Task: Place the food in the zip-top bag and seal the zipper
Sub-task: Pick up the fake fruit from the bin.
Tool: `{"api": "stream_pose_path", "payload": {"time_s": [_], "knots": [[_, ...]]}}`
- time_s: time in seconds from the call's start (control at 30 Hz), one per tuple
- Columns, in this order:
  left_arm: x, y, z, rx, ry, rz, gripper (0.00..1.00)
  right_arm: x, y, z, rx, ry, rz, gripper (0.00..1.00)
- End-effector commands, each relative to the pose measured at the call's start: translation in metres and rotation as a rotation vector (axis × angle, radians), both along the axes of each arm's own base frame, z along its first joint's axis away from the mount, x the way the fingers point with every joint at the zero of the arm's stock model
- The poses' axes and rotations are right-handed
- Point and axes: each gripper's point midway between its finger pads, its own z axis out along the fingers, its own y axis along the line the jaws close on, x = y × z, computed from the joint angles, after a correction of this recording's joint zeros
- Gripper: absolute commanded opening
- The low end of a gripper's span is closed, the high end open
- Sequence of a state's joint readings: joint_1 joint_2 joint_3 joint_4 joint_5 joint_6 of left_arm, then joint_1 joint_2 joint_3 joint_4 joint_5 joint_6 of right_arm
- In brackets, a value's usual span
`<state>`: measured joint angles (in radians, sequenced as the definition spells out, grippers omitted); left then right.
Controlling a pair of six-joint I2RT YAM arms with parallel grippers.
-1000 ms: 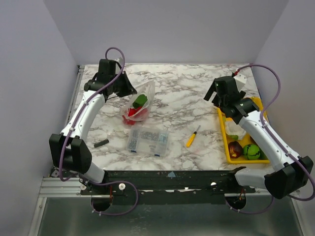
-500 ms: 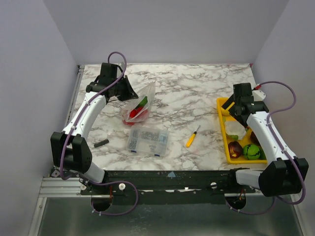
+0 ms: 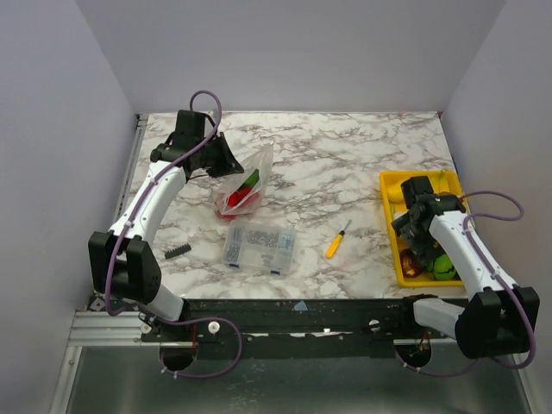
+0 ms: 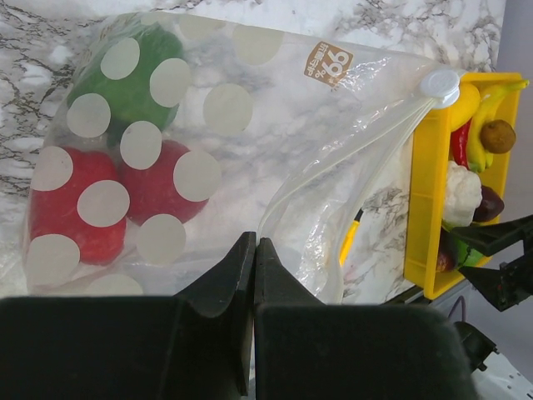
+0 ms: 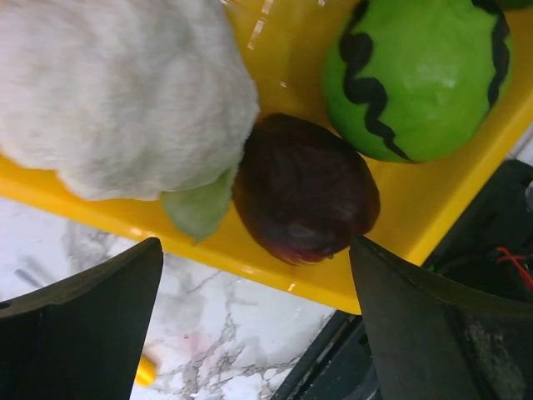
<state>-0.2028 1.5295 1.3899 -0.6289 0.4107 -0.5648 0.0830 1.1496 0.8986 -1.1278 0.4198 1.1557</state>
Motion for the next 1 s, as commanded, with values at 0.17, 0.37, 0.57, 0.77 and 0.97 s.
{"api": "stream_pose_path", "payload": {"time_s": [0.17,0.37,0.57,0.77,0.97], "knots": [[-0.002,-0.005,0.023,-0.043,-0.063,-0.035,0.00,-0.025,-0.016,-0.019,-0.076,0.077,-0.168,0.91],[-0.002,-0.006,0.024,-0.047,-0.065,-0.040,0.00,-0.038,-0.016,-0.049,-0.074,0.149,-0.176,0.91],[-0.002,-0.005,0.021,-0.044,-0.059,-0.035,0.00,-0.035,-0.020,-0.062,-0.097,0.143,-0.178,0.86],[0.000,-0.004,0.021,-0.046,-0.059,-0.031,0.00,-0.034,-0.020,-0.059,-0.096,0.119,-0.188,0.79],[0.000,-0.003,0.021,-0.048,-0.058,-0.030,0.00,-0.030,-0.024,-0.032,-0.105,0.037,-0.167,0.49]]}}
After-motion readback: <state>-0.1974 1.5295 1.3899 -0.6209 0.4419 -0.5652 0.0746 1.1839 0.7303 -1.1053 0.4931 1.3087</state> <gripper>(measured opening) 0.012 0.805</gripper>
